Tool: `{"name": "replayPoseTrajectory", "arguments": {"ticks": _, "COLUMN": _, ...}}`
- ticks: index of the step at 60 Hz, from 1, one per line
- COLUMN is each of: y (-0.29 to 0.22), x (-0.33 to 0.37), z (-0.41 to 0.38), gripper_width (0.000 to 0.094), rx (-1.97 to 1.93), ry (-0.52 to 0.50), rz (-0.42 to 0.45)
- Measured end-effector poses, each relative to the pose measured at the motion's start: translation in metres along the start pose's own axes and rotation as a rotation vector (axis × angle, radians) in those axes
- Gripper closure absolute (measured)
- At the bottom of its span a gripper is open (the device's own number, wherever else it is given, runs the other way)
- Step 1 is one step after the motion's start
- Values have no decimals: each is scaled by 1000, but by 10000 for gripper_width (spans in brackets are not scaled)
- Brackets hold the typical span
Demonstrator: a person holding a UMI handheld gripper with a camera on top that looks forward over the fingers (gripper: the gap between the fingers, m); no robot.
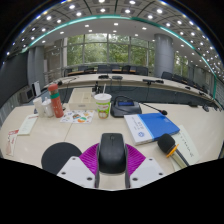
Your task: Arrange mouse
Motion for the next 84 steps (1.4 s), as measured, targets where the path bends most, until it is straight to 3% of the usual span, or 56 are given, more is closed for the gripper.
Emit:
{"name": "replayPoseTrajectory", "arguments": {"ticks": 12, "y": -22, "x": -13, "z": -114, "gripper_width": 598, "rx": 25, "ry": -84, "rz": -5}}
{"name": "replayPoseTrajectory", "arguments": {"ticks": 29, "y": 62, "x": -101, "z": -195, "gripper_width": 591, "rx": 12, "ry": -107, "rz": -165}}
{"name": "replayPoseTrajectory", "arguments": {"ticks": 34, "y": 83, "x": -113, "z": -197, "gripper_width": 509, "rx": 2, "ry": -101, "rz": -217}}
{"name": "replayPoseTrajectory", "arguments": {"ticks": 39, "y": 84, "x": -111, "z": -197, "gripper_width": 427, "rx": 12, "ry": -77, "rz": -208}}
{"name": "replayPoseTrajectory", "arguments": {"ticks": 42, "y": 83, "x": -102, "z": -194, "gripper_width": 252, "rx": -3, "ry": -56, "rz": -233}}
{"name": "replayPoseTrajectory", "arguments": {"ticks": 45, "y": 77, "x": -91, "z": -194, "gripper_width": 68, "rx": -26, "ry": -36, "rz": -228}}
{"name": "replayPoseTrajectory", "arguments": {"ticks": 47, "y": 72, "x": -81, "z": -194, "gripper_width": 112, "rx": -36, "ry": -27, "rz": -218}}
{"name": "replayPoseTrajectory", "arguments": {"ticks": 51, "y": 60, "x": -56, "z": -194, "gripper_width": 72, "rx": -50, "ry": 5, "rz": -200}}
{"name": "replayPoseTrajectory", "arguments": {"ticks": 67, "y": 18, "x": 84, "z": -221, "gripper_width": 79, "rx": -53, "ry": 79, "rz": -137}}
{"name": "replayPoseTrajectory", "arguments": {"ticks": 84, "y": 40, "x": 235, "z": -258, "gripper_width": 80, "rx": 0, "ry": 77, "rz": -72}}
Point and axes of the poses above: the point between the fingertips, and its own axes, seen from behind it with the camera up: z to the right, y down, x backward, against the way the camera looks, the point moved 8 cm from there along x, backward, against the way the camera looks, and after that the axes turned 8 degrees about -y, right-handed, at the moved point
